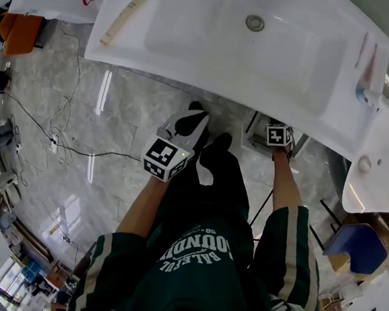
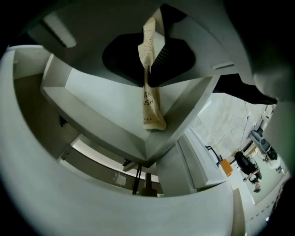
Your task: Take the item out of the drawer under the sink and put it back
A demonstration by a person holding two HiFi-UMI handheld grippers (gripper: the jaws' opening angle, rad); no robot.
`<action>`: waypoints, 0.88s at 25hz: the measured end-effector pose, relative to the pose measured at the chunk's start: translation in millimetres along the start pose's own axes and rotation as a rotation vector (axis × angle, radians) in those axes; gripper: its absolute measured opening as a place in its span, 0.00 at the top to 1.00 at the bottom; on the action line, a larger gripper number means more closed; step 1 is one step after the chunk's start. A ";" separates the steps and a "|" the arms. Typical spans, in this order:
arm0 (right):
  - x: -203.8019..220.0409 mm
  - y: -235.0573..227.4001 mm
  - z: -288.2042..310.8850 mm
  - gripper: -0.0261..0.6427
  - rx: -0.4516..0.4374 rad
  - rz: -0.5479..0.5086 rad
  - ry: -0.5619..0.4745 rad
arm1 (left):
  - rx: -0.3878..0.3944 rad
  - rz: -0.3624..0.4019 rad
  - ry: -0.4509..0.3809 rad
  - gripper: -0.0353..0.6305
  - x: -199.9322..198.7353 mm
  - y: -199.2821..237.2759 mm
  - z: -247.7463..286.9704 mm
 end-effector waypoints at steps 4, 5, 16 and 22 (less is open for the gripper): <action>-4.0 -11.0 -14.0 0.91 0.033 0.057 -0.016 | 0.015 0.005 0.011 0.87 -3.3 1.5 -2.7; -3.4 -11.3 -18.0 0.91 0.042 0.050 -0.029 | 0.018 0.006 0.011 0.87 -5.4 1.3 -3.8; 9.7 -14.7 -94.2 0.92 0.099 0.082 -0.127 | 0.068 0.061 -0.016 0.87 -54.1 -23.5 -15.1; 18.0 -5.3 -153.0 0.95 0.052 0.202 -0.191 | 0.080 0.091 -0.031 0.87 -77.6 -42.2 -26.7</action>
Point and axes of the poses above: the fingertips, and each gripper's own axes: z forward along the fingers, y to its left, x out of its underside, the point moved 3 cm from there along -z, backward along the fingers, and after that the axes turned 10 degrees about x, right-handed, at the moved point
